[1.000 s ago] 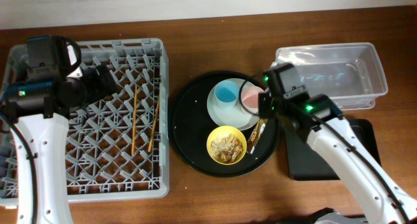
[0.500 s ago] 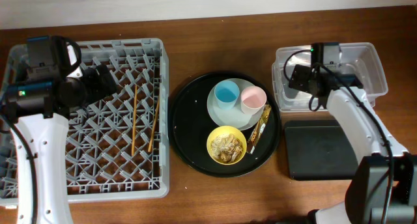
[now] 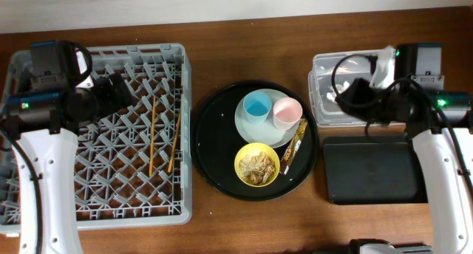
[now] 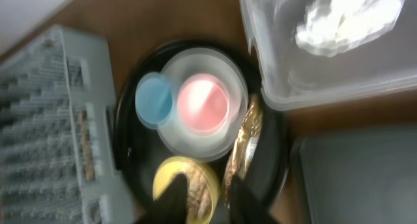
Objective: Sort waste into correct bins and load items into the dishwasher rack
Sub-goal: 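Drop the tissue into the clear plastic bin with right gripper, then grasp the gold wrapper on the tray with the right gripper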
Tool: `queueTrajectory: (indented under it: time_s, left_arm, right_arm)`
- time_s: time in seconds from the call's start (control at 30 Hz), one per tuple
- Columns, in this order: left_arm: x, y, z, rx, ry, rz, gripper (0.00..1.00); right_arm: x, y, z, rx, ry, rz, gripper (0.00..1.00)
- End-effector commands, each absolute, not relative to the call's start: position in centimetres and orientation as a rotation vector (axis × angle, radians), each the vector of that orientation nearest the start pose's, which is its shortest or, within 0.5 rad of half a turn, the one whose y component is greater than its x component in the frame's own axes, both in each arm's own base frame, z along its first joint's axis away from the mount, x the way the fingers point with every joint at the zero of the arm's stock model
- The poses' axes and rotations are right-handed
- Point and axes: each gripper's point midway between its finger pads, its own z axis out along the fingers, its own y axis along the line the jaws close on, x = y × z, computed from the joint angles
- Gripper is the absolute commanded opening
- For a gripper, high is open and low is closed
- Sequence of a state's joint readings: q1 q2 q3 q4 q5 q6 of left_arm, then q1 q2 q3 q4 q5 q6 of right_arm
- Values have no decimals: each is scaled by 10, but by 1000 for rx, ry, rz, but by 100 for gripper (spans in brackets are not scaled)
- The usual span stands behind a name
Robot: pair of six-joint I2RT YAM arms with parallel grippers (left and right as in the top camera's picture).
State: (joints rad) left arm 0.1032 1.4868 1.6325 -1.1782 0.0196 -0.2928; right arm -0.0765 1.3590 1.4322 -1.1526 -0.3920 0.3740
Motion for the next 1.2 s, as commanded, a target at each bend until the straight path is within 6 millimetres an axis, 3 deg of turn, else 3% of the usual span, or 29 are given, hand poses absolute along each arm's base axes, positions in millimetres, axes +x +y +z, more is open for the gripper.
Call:
queueTrajectory:
  time_s: [0.0, 0.1, 0.3, 0.43, 0.93, 1.17]
  left_arm:
    - [358, 35, 264, -519, 2543, -100, 99]
    - [358, 35, 264, -518, 2543, -100, 99]
    - [358, 35, 264, -519, 2543, -100, 99]
    - [358, 35, 264, -519, 2543, -100, 99]
    - [358, 35, 264, -519, 2543, -100, 99]
    - [358, 34, 264, -519, 2544, -101, 99]
  right_arm:
    - [301, 73, 222, 490, 2726, 746, 24]
    - [291, 92, 200, 478, 2800, 692, 27]
    - [278, 101, 144, 580, 2817, 135, 33]
    - [280, 106, 125, 607, 2748, -69, 34]
    - [290, 115, 40, 592, 2890, -295, 34]
    - [294, 117, 35, 591, 2886, -291, 34]
